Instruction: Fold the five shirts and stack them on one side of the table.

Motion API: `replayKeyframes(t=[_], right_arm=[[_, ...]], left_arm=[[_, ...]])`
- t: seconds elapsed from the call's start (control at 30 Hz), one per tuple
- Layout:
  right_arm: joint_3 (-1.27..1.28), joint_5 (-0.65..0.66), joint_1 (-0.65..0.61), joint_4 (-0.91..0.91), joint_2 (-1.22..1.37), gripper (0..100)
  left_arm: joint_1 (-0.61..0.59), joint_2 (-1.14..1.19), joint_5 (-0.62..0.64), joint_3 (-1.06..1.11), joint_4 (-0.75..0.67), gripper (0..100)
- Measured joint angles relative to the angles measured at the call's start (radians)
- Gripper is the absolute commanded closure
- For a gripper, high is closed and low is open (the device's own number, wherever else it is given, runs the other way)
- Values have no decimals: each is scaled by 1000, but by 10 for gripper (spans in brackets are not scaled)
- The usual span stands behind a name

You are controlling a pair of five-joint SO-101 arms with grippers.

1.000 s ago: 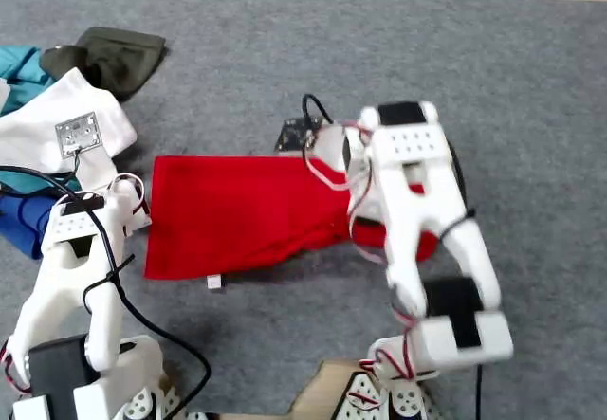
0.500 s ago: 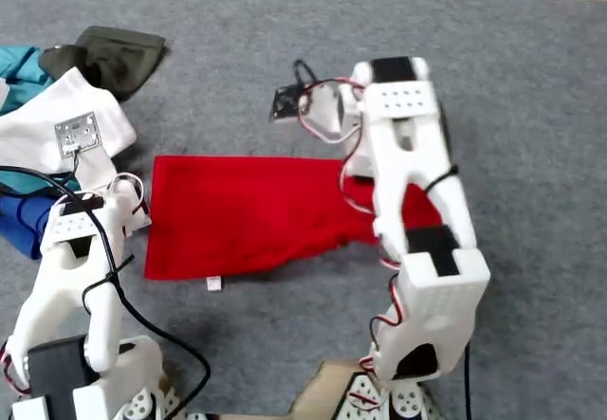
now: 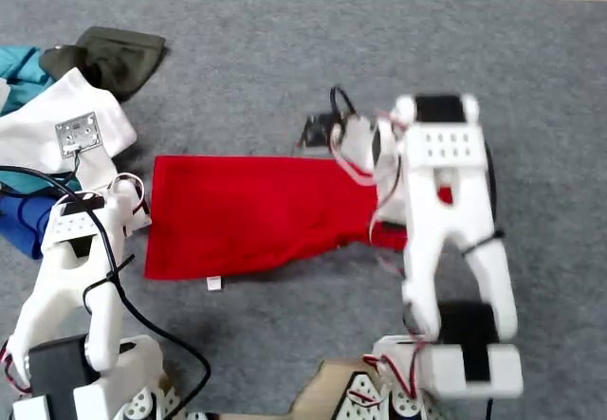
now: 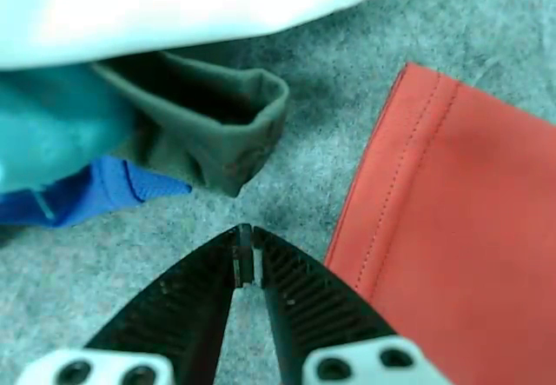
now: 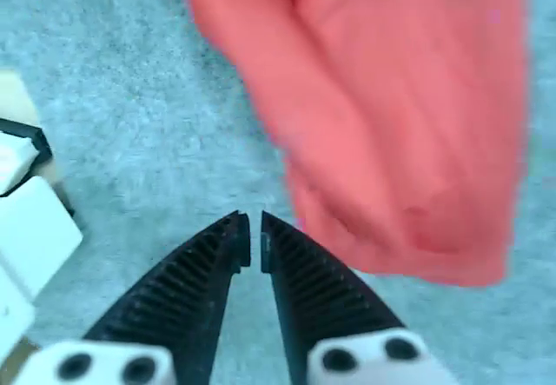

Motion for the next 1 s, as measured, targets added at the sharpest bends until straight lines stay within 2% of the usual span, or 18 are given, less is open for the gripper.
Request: replayKeyframes(t=[0.17,0.3,0.47,0.8,1.0], right_arm=[[327,-17,-44,-242,-52,938],[347,-78,-60,-388,48,938],[158,-146,-61,-411,204,938],[-236,-157,-61,-385,384,937],[-384,-259,-61,-359,545,940]], left_arm=[[0,0,0,0,0,982],[0,0,0,0,0,982],[0,0,0,0,0,982],[0,0,0,0,0,982],[0,0,0,0,0,982]])
